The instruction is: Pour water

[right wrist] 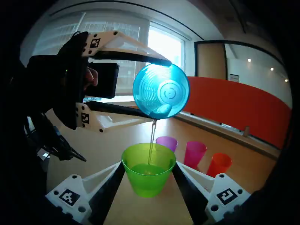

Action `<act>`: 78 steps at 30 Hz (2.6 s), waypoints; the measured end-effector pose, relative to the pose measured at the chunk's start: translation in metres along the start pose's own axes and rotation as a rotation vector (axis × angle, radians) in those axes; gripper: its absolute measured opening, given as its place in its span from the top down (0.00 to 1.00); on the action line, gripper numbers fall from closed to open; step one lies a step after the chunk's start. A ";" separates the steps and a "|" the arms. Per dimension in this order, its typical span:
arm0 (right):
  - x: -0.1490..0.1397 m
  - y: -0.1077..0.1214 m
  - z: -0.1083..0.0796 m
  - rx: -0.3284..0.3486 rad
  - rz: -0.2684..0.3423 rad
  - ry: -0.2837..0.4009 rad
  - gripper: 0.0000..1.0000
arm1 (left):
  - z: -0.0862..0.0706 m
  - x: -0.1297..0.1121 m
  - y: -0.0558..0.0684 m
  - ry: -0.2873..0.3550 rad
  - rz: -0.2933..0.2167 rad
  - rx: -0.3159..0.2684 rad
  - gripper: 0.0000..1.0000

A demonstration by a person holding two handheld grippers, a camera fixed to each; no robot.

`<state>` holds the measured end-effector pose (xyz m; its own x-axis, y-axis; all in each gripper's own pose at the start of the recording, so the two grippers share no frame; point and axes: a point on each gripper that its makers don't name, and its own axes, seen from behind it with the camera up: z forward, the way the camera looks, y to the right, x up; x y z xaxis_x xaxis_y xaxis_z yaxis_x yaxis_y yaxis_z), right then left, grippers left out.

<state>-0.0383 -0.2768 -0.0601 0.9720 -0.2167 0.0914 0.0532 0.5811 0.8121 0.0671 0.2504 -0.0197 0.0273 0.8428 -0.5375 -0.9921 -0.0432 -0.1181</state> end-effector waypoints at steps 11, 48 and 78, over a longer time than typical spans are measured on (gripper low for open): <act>0.001 0.000 -0.001 -0.002 -0.001 0.004 0.09 | -0.003 0.005 -0.002 0.004 0.022 0.009 0.12; 0.002 0.003 -0.002 -0.010 0.005 0.007 0.09 | -0.002 -0.001 -0.008 -0.011 -0.001 0.030 0.12; 0.010 0.002 -0.007 -0.026 -0.005 0.020 0.09 | -0.005 -0.053 0.009 -0.091 -0.856 -0.059 0.12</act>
<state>-0.0268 -0.2721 -0.0613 0.9761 -0.2039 0.0755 0.0637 0.6000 0.7975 0.0572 0.2029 0.0032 0.7503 0.6377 -0.1745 -0.6263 0.6009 -0.4966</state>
